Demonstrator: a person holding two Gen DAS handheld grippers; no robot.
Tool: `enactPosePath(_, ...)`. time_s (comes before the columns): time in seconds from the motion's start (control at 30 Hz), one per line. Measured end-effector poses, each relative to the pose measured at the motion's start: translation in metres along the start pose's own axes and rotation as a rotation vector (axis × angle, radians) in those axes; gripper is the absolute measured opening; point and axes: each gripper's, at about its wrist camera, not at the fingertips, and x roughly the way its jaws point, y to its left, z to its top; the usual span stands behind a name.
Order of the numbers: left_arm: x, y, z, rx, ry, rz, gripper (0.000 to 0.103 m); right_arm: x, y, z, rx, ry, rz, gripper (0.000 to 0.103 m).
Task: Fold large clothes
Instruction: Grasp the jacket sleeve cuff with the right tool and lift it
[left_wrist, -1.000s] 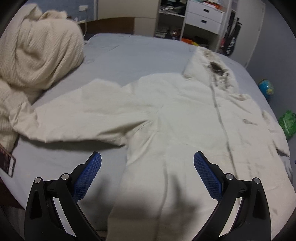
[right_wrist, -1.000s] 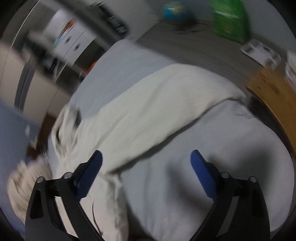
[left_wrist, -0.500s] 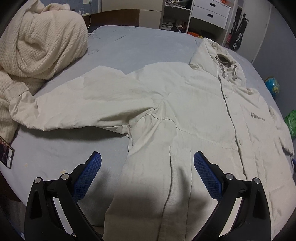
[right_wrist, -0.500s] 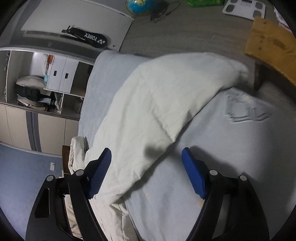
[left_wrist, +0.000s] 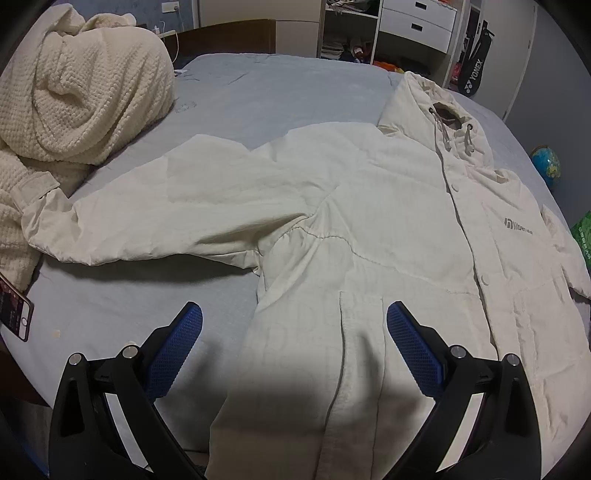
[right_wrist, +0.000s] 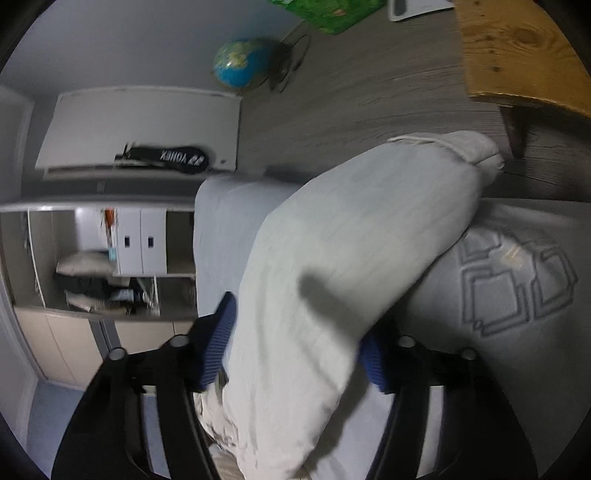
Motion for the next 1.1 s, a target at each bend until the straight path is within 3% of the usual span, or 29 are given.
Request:
enactPosePath(0.17, 0.001, -0.001, 0.000, 0.006, 0.003, 0.004, 0.096, -0.001, -0.004, 0.008, -0.001, -0.013, -0.033, 0.015)
enactPosePath(0.27, 0.001, -0.002, 0.000, 0.003, -0.002, 0.000, 0.096, -0.006, 0.006, 0.005, -0.042, -0.020, -0.007, 0.007)
enactPosePath(0.43, -0.001, 0.000, 0.001, -0.011, -0.016, -0.028, 0.096, -0.020, 0.053, 0.001, -0.150, -0.024, 0.095, 0.005)
enactPosePath(0.7, -0.009, 0.003, 0.001, -0.034, -0.055, -0.062, 0.096, -0.028, 0.159, -0.050, -0.385, 0.055, 0.203, 0.004)
enactPosePath(0.9, -0.012, 0.009, 0.000, -0.059, -0.070, -0.081, 0.096, -0.016, 0.207, -0.122, -0.522, 0.159, 0.219, 0.005)
enactPosePath(1.1, -0.014, 0.019, 0.001, -0.111, -0.083, -0.117, 0.096, 0.007, 0.226, -0.203, -0.658, 0.291, 0.200, 0.005)
